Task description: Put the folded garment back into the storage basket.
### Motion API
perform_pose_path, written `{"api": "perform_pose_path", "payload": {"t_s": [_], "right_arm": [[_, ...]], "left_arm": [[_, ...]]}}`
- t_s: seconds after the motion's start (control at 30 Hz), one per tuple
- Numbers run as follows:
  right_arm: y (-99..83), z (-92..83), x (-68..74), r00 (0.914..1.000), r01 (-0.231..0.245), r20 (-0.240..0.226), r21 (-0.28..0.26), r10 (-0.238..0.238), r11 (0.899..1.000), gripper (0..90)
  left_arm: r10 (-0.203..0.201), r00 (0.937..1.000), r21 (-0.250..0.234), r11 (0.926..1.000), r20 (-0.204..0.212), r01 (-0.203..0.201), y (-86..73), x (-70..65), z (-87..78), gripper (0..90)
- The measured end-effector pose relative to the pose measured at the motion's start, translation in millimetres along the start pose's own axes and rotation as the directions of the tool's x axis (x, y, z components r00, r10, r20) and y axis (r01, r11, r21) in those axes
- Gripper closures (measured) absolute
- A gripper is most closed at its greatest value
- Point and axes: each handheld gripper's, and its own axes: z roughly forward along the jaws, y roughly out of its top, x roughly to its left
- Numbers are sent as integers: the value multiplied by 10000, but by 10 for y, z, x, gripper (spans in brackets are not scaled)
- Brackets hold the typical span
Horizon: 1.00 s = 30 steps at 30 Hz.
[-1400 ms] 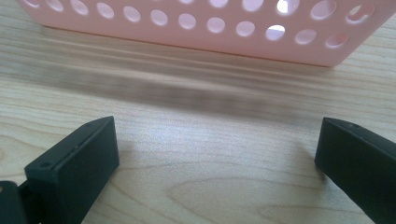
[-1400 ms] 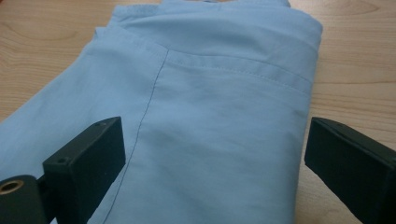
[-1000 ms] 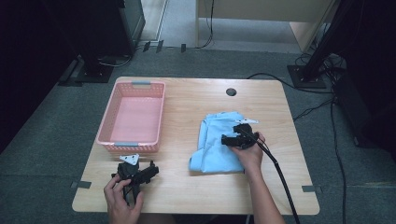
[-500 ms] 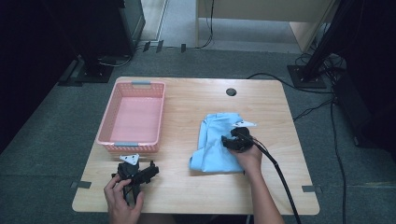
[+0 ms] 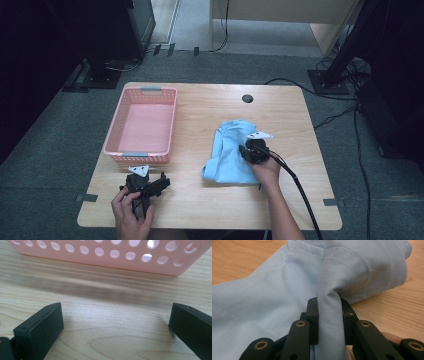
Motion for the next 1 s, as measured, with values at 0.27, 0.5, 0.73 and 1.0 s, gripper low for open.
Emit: {"api": "perform_pose_path", "payload": {"t_s": [0.27,0.5,0.73,1.0], "right_arm": [[8,-80,48,9993,-369,-36,-311,368,9988,772],[85,-297,149,9950,-491,-929,-1271,374,9907,774],[268,-528,332,9887,-371,-1495,-1951,77,9801,774],[464,-697,521,9850,-310,-1721,-2411,-113,9700,775]], "left_arm": [[1,10000,-5,10000,2,-1,1,-1,1,0],[0,10000,-7,10000,3,0,1,-1,1,0],[2,10000,1,10000,2,-2,1,-1,0,0],[-26,10000,-35,10000,4,26,1,-3,3,0]]}}
